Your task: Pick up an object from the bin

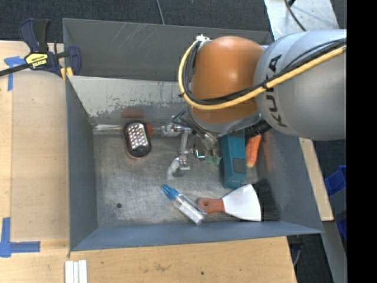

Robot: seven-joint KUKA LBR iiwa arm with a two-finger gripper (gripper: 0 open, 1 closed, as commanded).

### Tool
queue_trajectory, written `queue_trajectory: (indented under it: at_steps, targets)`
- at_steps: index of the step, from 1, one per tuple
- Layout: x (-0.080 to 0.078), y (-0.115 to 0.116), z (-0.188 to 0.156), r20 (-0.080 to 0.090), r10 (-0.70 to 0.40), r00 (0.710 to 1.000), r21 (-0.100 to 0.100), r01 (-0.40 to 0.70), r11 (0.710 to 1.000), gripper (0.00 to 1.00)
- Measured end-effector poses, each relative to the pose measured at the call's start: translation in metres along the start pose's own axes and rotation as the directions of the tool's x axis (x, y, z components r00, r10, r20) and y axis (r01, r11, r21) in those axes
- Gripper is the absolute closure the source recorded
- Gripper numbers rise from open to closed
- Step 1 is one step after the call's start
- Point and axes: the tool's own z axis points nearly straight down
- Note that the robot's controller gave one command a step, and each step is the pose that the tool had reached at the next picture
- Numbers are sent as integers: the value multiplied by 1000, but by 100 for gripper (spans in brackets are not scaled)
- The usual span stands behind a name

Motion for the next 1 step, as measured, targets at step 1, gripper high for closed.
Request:
queue_trajectory:
  at_steps: [1]
  targets:
    - [-2, -1, -5, 9, 3, 1000, -1, -3, 1000, 100]
